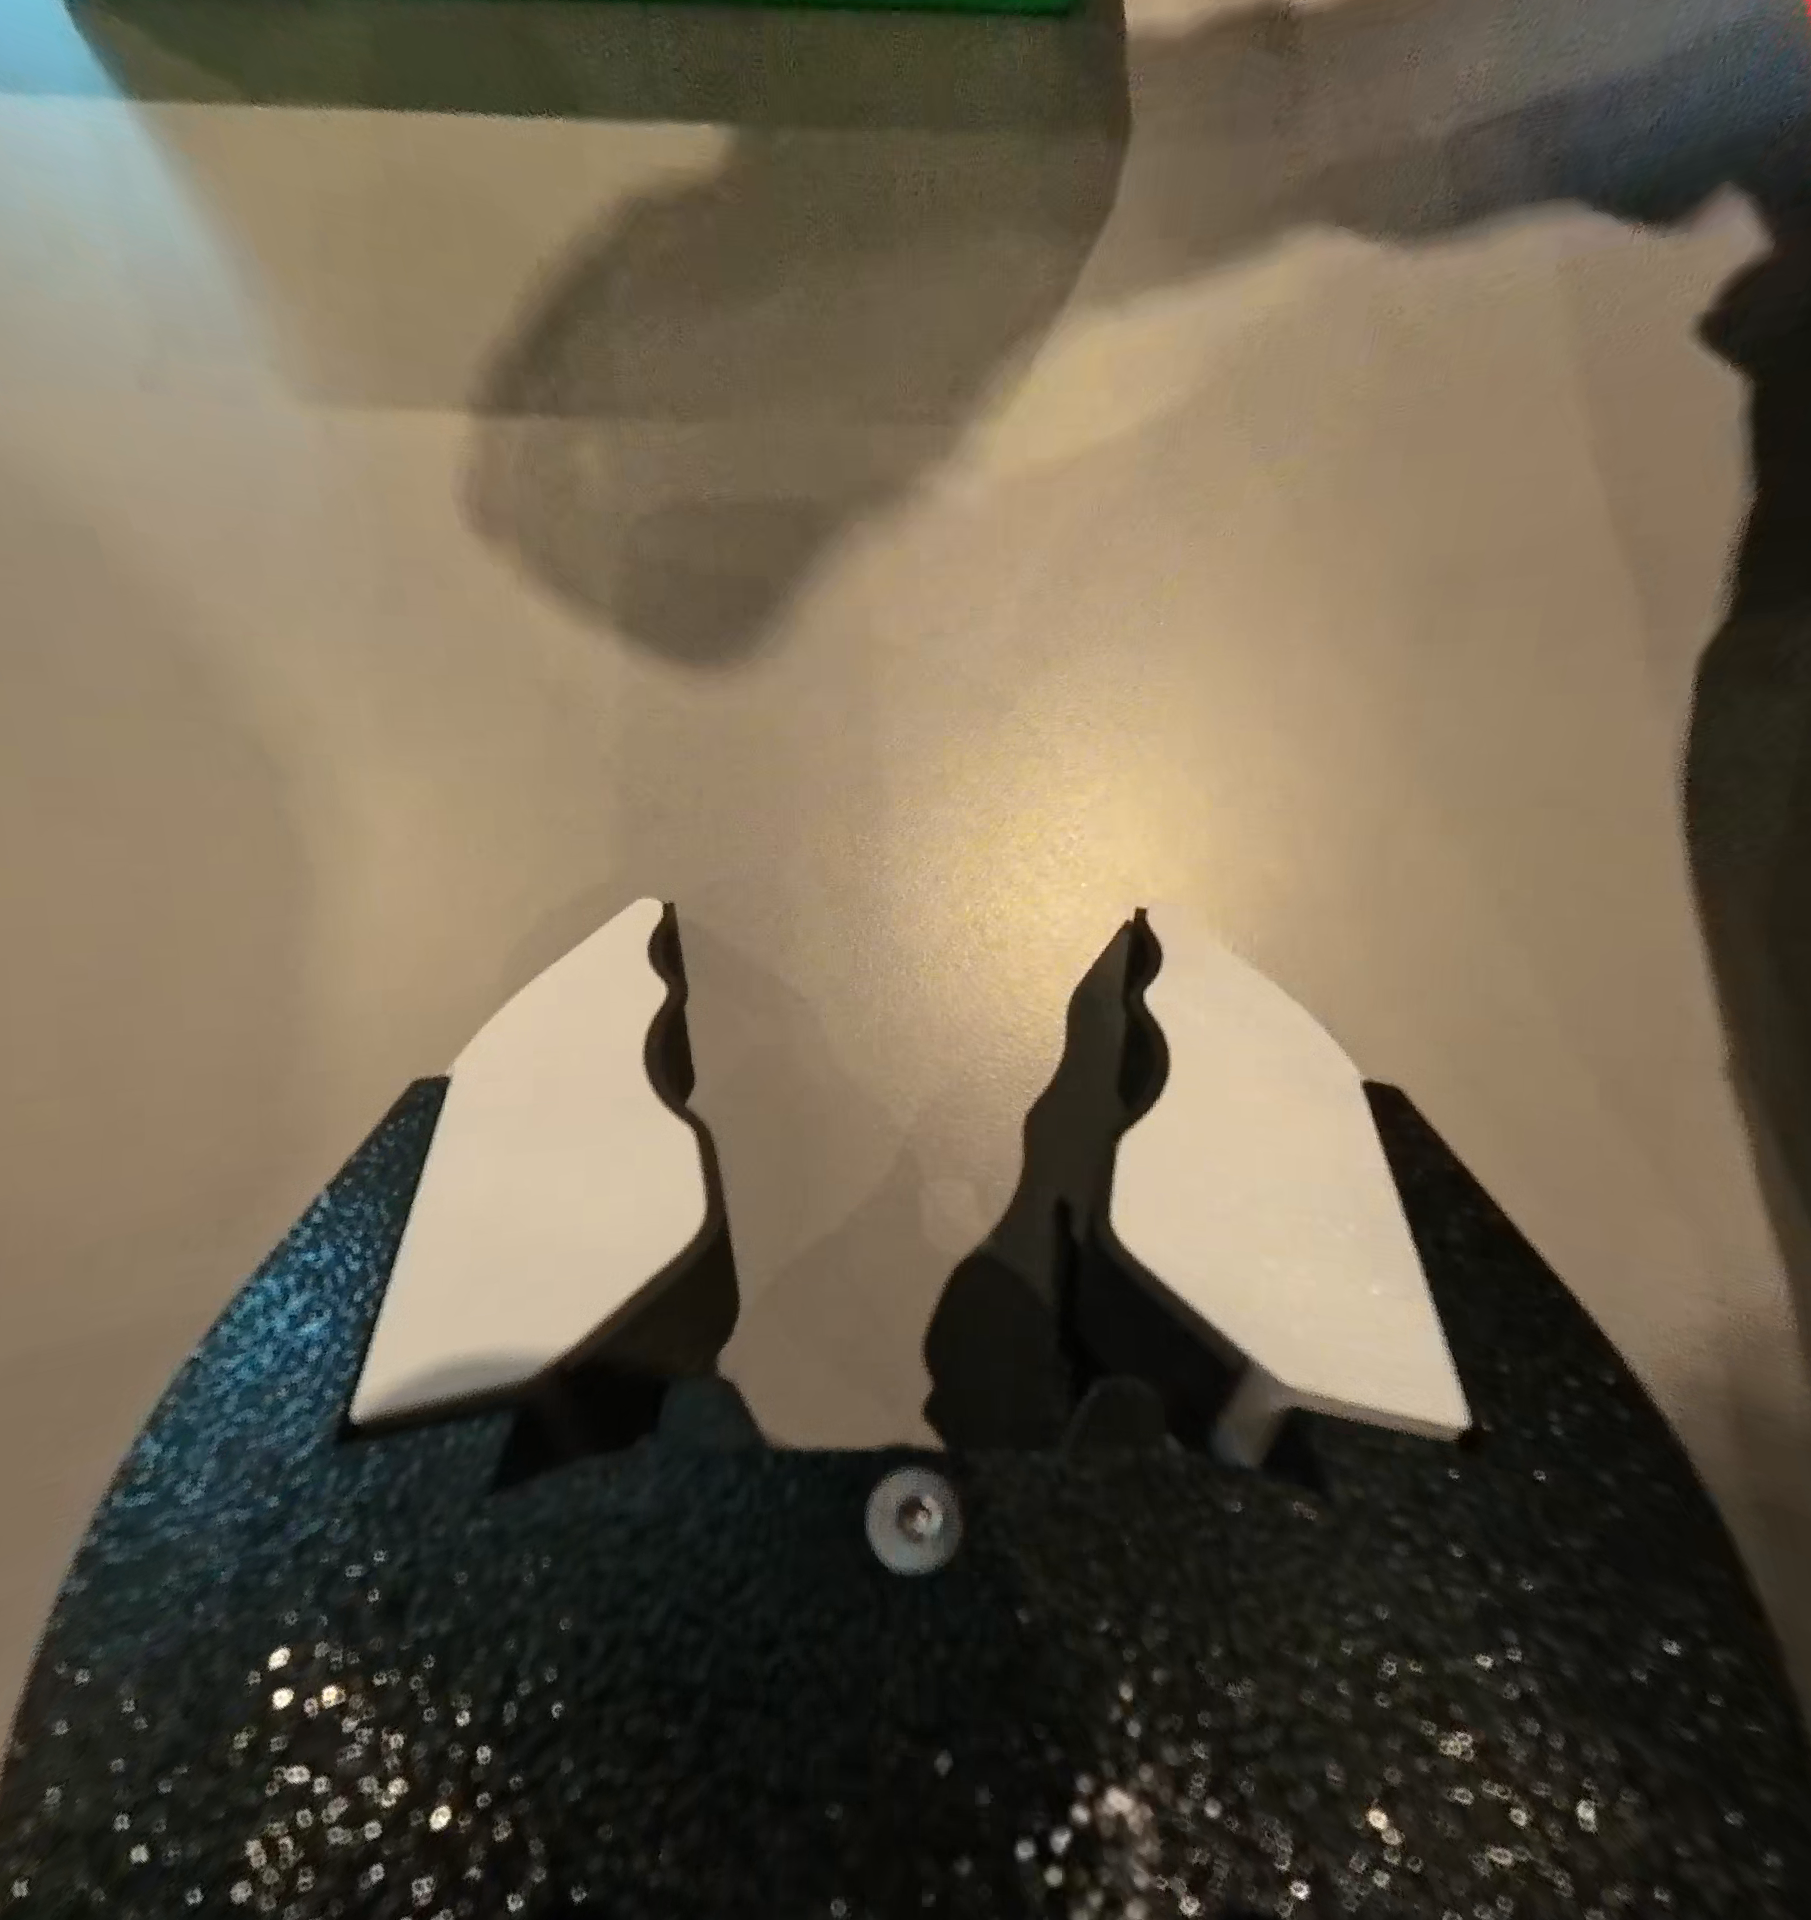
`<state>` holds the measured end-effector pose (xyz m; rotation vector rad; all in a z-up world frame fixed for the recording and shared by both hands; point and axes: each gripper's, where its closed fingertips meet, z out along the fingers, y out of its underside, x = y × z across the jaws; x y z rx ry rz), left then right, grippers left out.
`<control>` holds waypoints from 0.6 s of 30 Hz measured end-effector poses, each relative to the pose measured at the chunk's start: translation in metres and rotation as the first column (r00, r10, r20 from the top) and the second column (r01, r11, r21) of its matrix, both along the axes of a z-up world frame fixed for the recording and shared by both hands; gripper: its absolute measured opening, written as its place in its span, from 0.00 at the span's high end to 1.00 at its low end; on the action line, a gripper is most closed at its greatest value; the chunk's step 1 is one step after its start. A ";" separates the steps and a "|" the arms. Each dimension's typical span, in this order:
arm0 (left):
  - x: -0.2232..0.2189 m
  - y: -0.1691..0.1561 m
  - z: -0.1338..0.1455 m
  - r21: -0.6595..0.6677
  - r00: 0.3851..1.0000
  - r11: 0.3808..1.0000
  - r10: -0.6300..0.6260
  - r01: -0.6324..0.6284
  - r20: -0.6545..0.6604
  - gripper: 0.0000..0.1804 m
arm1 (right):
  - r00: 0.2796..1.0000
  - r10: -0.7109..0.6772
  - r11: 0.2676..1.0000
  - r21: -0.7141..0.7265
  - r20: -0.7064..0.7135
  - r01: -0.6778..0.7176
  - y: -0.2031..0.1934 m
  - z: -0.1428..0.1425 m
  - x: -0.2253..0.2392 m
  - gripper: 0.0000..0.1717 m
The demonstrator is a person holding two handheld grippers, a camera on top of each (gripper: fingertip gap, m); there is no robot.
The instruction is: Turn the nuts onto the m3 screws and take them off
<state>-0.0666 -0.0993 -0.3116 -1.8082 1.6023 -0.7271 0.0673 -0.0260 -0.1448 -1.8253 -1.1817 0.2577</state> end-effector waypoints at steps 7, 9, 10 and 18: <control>0.000 0.000 0.000 -0.001 1.000 1.000 0.003 -0.003 0.001 0.56 | 0.922 -0.166 0.903 -0.321 0.350 0.285 0.092 -0.060 0.144 0.98; 0.000 0.000 0.000 -0.001 1.000 1.000 0.005 -0.005 0.001 0.56 | 0.913 -0.110 0.882 -0.385 0.394 0.272 0.101 -0.084 0.152 0.99; 0.000 0.000 0.000 -0.001 1.000 1.000 0.005 -0.005 0.001 0.56 | 0.906 -0.088 0.879 -0.395 0.413 0.266 0.105 -0.095 0.155 0.99; 0.000 0.000 0.000 -0.001 1.000 1.000 0.007 -0.007 0.001 0.56 | 0.812 -0.044 0.822 -0.441 0.581 0.360 0.120 -0.143 0.176 0.99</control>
